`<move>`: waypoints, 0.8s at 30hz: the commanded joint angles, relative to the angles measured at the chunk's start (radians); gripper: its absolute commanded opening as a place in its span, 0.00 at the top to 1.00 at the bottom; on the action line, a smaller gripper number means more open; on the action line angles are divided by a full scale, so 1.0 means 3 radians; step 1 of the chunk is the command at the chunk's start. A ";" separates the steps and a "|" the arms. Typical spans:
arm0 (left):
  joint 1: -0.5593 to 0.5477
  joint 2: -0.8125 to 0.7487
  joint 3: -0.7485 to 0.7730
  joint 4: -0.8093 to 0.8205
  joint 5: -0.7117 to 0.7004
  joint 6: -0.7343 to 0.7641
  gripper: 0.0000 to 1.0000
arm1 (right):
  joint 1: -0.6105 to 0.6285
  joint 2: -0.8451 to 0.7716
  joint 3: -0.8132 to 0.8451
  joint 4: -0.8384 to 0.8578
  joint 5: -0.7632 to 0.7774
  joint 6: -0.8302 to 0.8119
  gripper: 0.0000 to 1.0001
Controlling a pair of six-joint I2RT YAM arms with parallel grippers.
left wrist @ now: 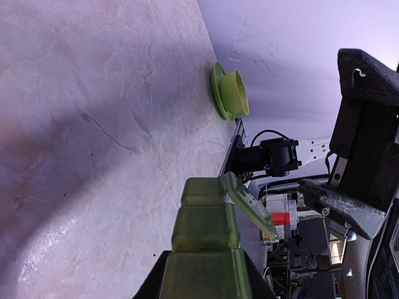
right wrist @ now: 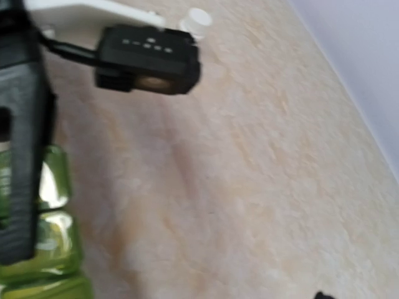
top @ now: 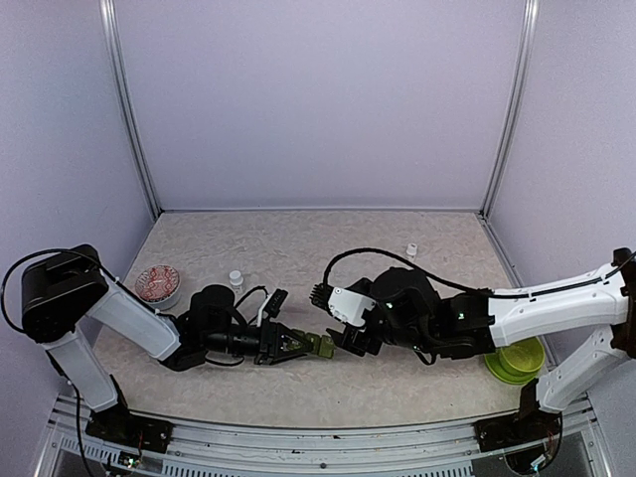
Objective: Sort the pills into containers
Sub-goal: Unscrew the lid of the pill container.
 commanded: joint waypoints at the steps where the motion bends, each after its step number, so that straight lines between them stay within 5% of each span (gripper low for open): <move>1: -0.0031 0.0030 0.0007 0.0022 0.0013 0.0051 0.73 | -0.0034 0.0128 0.0006 0.0083 0.0246 0.0092 0.22; 24: -0.0031 0.0077 -0.0008 0.0089 0.0006 0.0037 0.73 | -0.0032 0.0051 -0.0116 -0.0010 -0.0530 0.0175 0.01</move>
